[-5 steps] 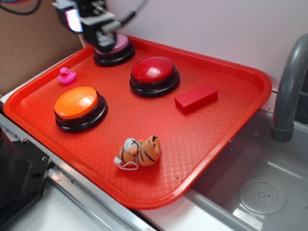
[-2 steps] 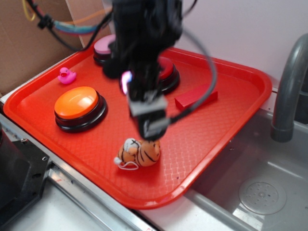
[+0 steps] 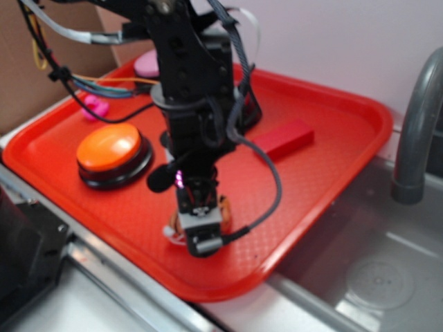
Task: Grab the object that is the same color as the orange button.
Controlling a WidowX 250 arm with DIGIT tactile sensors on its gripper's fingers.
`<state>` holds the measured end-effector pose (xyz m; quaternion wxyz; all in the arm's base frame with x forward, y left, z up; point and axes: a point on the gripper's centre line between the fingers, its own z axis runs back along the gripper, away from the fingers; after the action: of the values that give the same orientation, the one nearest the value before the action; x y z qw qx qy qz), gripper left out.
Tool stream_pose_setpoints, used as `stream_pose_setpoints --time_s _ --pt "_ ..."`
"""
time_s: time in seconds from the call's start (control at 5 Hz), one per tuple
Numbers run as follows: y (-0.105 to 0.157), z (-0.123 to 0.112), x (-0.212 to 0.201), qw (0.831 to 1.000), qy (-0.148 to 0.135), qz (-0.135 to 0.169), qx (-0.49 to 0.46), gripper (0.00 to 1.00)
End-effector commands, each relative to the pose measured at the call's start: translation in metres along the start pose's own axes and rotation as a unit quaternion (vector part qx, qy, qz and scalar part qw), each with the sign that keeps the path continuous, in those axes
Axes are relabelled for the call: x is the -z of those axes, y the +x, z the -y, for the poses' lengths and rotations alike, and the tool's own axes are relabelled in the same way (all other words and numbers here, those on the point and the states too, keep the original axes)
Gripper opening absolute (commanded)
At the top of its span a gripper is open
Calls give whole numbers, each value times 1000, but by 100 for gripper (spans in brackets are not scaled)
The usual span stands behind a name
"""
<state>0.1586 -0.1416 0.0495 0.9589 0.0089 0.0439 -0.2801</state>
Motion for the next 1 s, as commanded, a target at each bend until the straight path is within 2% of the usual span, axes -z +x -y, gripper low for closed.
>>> stream_pose_setpoints --time_s 0.0,0.2,0.4,0.6,0.8 --pt "4 -6 24 1000 -18 -16 4 100" --pt "-5 -9 39 999 -33 -28 -16 0" --pt "-21 -14 10 999 -37 -15 -28 0" --pt "-63 -35 -35 991 -73 29 -105 0" --pt "-114 -55 -77 979 -85 71 -170 0"
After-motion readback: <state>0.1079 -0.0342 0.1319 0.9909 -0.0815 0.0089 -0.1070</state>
